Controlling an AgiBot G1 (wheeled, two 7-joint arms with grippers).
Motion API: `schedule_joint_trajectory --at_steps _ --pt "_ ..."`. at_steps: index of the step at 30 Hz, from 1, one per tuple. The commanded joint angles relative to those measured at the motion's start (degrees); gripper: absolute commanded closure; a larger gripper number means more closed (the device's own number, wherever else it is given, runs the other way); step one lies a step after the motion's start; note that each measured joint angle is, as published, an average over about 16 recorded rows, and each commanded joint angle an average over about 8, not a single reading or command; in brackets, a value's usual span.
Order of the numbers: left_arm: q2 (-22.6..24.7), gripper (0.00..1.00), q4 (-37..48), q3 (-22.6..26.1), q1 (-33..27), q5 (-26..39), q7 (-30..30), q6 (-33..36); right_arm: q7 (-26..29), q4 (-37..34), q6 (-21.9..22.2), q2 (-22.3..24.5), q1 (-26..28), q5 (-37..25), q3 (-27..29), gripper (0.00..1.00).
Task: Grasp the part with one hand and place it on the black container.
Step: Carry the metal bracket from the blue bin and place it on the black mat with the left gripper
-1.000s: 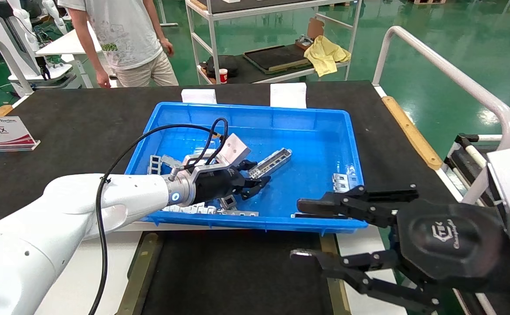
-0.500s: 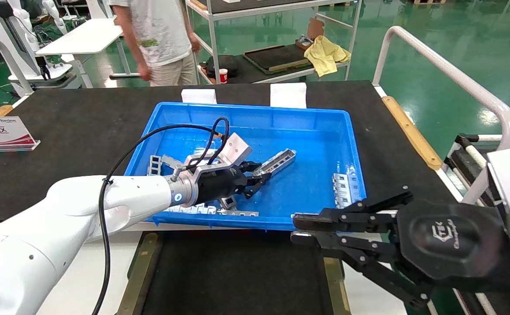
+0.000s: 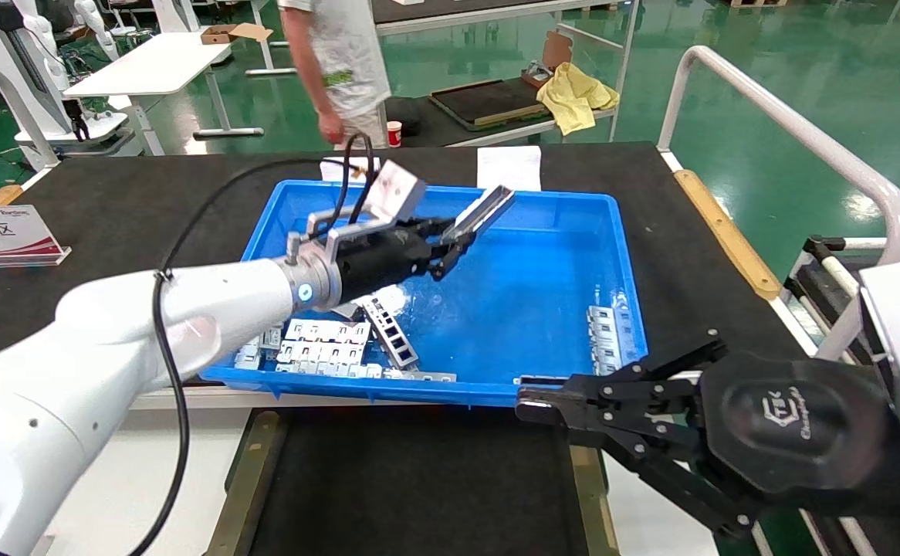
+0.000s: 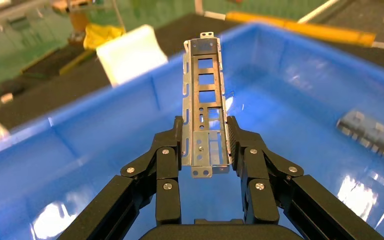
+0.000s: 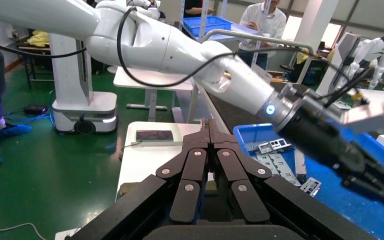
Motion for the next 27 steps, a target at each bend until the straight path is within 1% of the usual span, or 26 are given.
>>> schedule_joint_trajectory --at_steps 1,4,9,12,15,18,21,24,27 --pt "-0.16 1.0 -0.24 -0.02 -0.73 -0.83 0.26 0.13 0.0 0.0 0.0 0.0 0.0 0.0 0.0 1.0" --pt "-1.97 1.0 -1.54 -0.49 -1.45 -2.08 2.32 7.05 0.0 0.0 0.0 0.0 0.0 0.0 0.0 1.0" --pt "-5.94 1.0 -3.82 -1.36 -1.93 -4.38 6.34 21.88 0.0 0.0 0.0 0.0 0.0 0.0 0.0 1.0" --pt "-8.23 1.0 -4.75 -1.53 -1.82 -5.4 7.14 29.22 0.0 0.0 0.0 0.0 0.0 0.0 0.0 1.0" --pt "-10.59 1.0 -6.28 -1.2 -1.15 -5.69 6.68 34.3 0.0 0.0 0.0 0.0 0.0 0.0 -0.01 1.0" --pt "-13.49 1.0 -9.35 -0.79 0.49 -5.85 5.76 37.72 0.0 0.0 0.0 0.0 0.0 0.0 -0.01 1.0" --pt "-16.87 1.0 -14.32 -0.41 3.15 -5.92 4.97 39.31 0.0 0.0 0.0 0.0 0.0 0.01 -0.01 1.0" --pt "-20.73 1.0 -21.14 -0.05 7.08 -6.27 3.76 39.25 0.0 0.0 0.0 0.0 0.0 0.01 -0.01 1.0" --pt "-24.89 1.0 -29.37 0.53 12.43 -6.83 2.02 37.84 0.0 0.0 0.0 0.0 0.0 0.01 -0.01 1.0"
